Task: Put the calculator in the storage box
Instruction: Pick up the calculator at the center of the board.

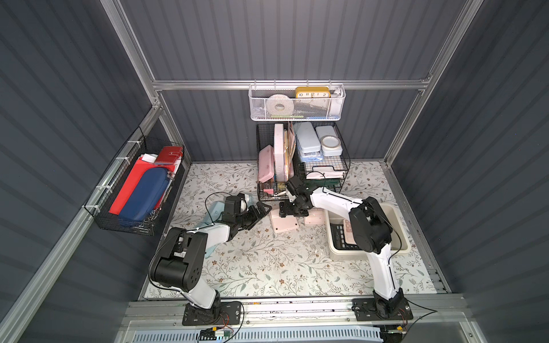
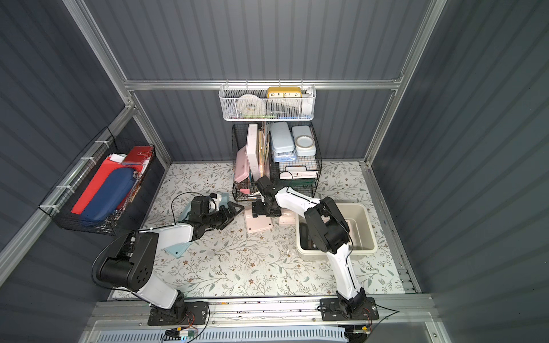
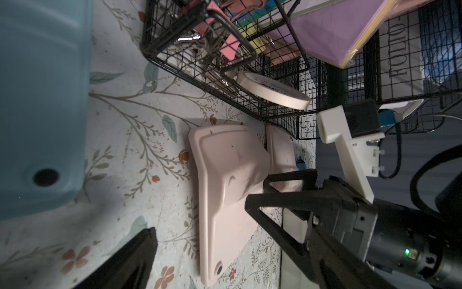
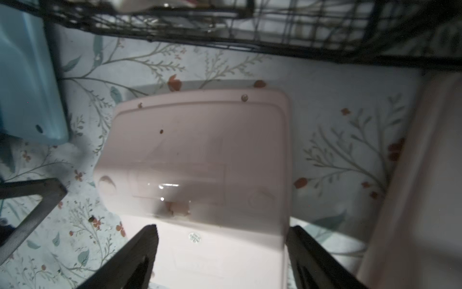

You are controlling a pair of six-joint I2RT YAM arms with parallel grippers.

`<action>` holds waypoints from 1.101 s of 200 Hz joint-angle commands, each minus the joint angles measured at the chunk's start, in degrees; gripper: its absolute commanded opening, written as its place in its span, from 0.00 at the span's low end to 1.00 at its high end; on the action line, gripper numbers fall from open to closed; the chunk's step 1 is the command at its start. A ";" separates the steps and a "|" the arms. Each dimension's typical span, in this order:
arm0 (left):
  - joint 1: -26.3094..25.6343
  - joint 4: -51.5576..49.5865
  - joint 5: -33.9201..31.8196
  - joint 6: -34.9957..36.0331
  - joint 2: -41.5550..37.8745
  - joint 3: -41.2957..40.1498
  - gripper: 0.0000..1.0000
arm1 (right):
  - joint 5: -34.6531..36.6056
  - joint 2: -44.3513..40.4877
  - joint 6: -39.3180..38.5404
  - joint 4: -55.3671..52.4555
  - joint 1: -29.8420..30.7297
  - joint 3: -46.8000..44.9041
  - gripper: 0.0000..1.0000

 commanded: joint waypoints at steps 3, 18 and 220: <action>0.96 1.02 1.32 0.07 1.15 -1.17 0.99 | -6.41 -1.47 1.67 3.83 2.41 -4.55 0.87; 1.14 1.13 1.32 0.40 1.49 -1.09 0.99 | -5.34 -3.05 3.03 5.76 2.20 -7.56 0.87; 1.25 9.75 8.53 0.00 10.93 0.06 0.91 | -25.73 -3.75 24.56 55.23 -1.28 -24.47 0.79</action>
